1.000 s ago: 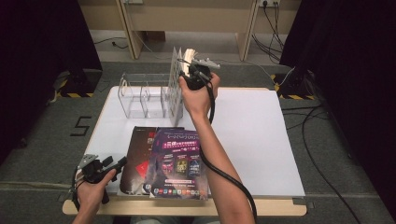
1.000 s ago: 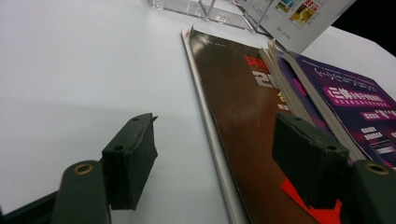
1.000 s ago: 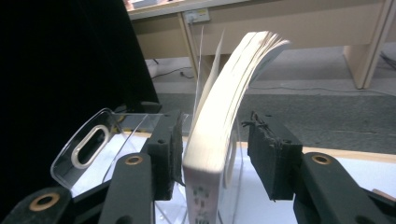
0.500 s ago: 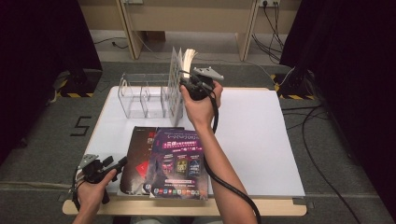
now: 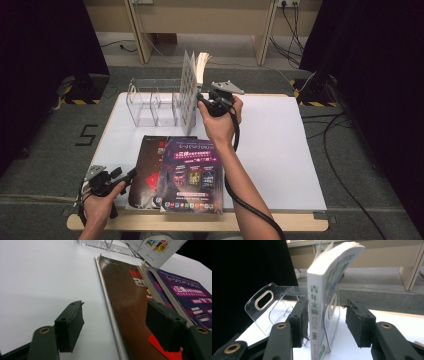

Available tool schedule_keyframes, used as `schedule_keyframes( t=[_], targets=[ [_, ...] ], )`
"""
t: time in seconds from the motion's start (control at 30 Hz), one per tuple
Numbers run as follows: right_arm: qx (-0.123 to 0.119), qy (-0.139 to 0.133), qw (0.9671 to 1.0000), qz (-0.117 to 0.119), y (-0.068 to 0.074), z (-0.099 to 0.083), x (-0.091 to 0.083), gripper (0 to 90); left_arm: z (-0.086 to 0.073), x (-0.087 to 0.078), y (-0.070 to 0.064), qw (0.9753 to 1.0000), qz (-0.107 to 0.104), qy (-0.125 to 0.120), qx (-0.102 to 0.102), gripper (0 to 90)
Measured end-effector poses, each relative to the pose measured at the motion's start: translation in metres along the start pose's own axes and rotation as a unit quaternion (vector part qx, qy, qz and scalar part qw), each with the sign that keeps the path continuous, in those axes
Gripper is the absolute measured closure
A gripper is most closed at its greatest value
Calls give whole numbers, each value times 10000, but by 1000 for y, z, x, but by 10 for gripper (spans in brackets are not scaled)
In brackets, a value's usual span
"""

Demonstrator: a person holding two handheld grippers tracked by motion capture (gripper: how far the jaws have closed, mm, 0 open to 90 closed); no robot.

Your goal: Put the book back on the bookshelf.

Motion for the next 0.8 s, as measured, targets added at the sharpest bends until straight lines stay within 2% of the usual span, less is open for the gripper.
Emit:
schedule_keyframes(
  t=[0.13,0.23,0.4,0.8],
  targets=[
    [-8,18,10000,9,-2,-3,-3,533,0,0,0,10000,1,-5,9,294],
    [-101,15,9999,-11,-3,-7,-8,536,0,0,-1,10000,1,-6,13,294],
    [-102,88,9999,80,-4,-11,-11,539,0,0,0,10000,25,-27,30,294],
    [-44,284,9996,66,-13,-24,-20,539,0,0,0,10000,0,-31,48,295]
  ],
)
Point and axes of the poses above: each handheld gripper's, and its own axes: x roughly forward along the jaws, z roughly out of its top, y roughly to its left, the point moved 2 cm from there along x, roughly forward along the jaws, and after that the axes turned 2 degrees about y, right-handed, at the moved point
